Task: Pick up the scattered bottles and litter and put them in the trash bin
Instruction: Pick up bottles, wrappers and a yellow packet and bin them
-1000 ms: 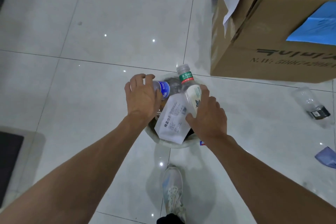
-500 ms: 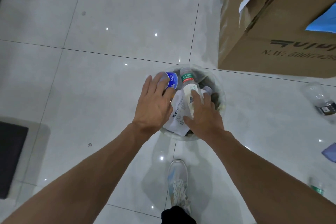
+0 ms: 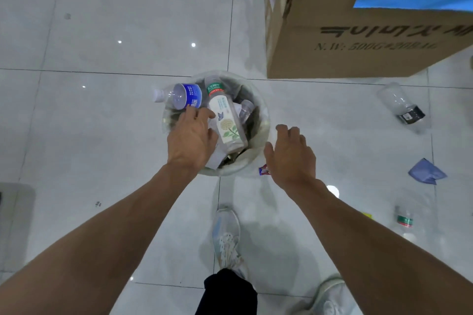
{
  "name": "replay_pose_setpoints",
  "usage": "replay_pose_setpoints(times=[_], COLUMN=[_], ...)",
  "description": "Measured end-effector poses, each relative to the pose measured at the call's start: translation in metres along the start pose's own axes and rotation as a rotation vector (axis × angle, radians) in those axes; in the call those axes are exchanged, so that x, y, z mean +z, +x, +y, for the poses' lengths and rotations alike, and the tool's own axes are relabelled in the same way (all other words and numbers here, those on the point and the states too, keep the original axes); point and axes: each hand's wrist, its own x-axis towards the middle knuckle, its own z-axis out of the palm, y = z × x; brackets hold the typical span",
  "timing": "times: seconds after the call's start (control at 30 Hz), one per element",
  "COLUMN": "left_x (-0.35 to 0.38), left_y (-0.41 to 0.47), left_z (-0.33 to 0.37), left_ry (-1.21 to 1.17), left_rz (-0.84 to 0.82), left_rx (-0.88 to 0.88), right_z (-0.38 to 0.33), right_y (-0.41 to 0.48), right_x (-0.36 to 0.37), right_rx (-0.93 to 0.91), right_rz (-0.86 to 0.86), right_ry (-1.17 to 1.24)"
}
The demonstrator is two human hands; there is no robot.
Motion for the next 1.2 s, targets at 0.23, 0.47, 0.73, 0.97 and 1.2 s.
replay_pose_setpoints(times=[0.23,0.47,0.73,0.97,1.2], left_x=[0.017,0.102,0.232,0.329,0.375], left_y=[-0.019,-0.075,-0.079,-0.045,-0.032], left_z=[0.093,0.140,0.086,0.078,0.065], left_ry=[-0.081,-0.007,0.058,0.022,0.008], left_rz=[0.175,-0.095,-0.450,-0.347,-0.175], left_rx=[0.248,0.463,-0.123,-0.177,-0.186], right_z=[0.082,0.150,0.229,0.235,0.245], right_y=[-0.032,-0.056,-0.062,-0.031,-0.017], right_x=[0.007,0.038,0.123,0.209,0.250], right_rx=[0.139,0.192,0.306,0.198,0.108], right_rz=[-0.103,-0.188,-0.238,-0.216,-0.158], right_ry=[0.015,0.071,0.161,0.148,0.111])
